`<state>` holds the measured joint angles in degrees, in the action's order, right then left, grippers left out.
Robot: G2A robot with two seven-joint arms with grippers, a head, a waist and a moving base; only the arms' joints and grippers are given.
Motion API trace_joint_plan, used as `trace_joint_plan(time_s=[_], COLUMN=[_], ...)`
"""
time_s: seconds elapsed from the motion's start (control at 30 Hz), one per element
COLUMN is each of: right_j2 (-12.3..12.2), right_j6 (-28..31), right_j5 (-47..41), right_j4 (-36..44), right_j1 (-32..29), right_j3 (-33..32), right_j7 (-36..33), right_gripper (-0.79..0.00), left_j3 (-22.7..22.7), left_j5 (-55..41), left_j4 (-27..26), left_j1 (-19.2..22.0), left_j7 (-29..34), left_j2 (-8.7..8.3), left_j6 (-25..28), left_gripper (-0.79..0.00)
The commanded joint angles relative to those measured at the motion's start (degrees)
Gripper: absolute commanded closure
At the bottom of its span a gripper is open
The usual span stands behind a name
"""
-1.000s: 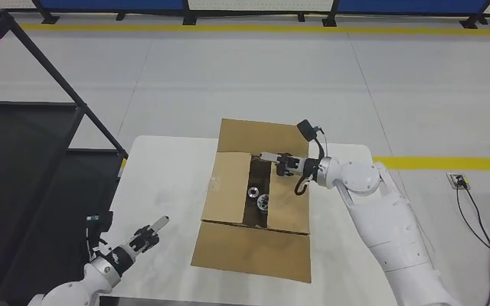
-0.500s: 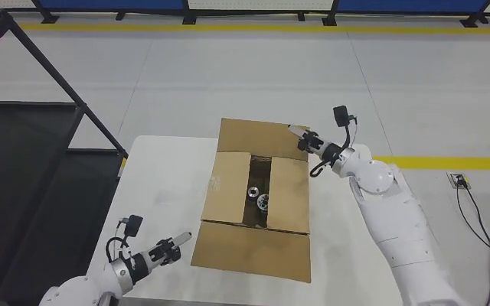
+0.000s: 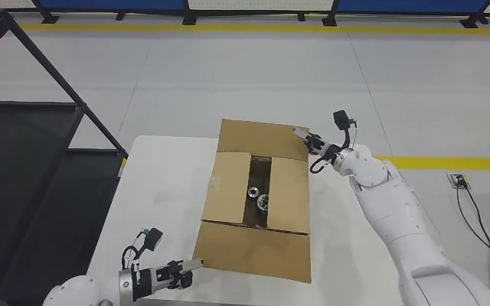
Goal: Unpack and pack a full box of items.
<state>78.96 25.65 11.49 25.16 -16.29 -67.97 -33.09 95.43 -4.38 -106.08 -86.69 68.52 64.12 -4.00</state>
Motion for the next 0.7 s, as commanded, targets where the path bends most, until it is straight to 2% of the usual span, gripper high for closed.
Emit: trace_joint_plan(time_s=[0.0, 0.27, 0.67], right_j2=[0.2, -0.7, -2.7], right_j6=[2.8, 12.9, 17.6], right_j5=[-1.8, -11.5, -20.1], right_j4=[-2.4, -6.6, -3.2], right_j1=[1.0, 2.4, 2.2], right_j3=[-0.3, -3.8, -7.3], right_j7=[-1.7, -11.4, -24.5], right_gripper=[-0.785, -0.785, -0.785], left_j3=[-1.2, -4.4, -4.1], left_j5=[-1.1, -2.4, -8.4], left_j4=[-0.1, -2.5, -6.6], left_j1=[0.5, 1.1, 1.6], left_j7=[-2.5, -11.1, -21.2], left_j2=[0.12, 0.43, 0.64], left_j6=[0.0, 1.8, 3.0], left_gripper=[-0.785, -0.785, -0.785])
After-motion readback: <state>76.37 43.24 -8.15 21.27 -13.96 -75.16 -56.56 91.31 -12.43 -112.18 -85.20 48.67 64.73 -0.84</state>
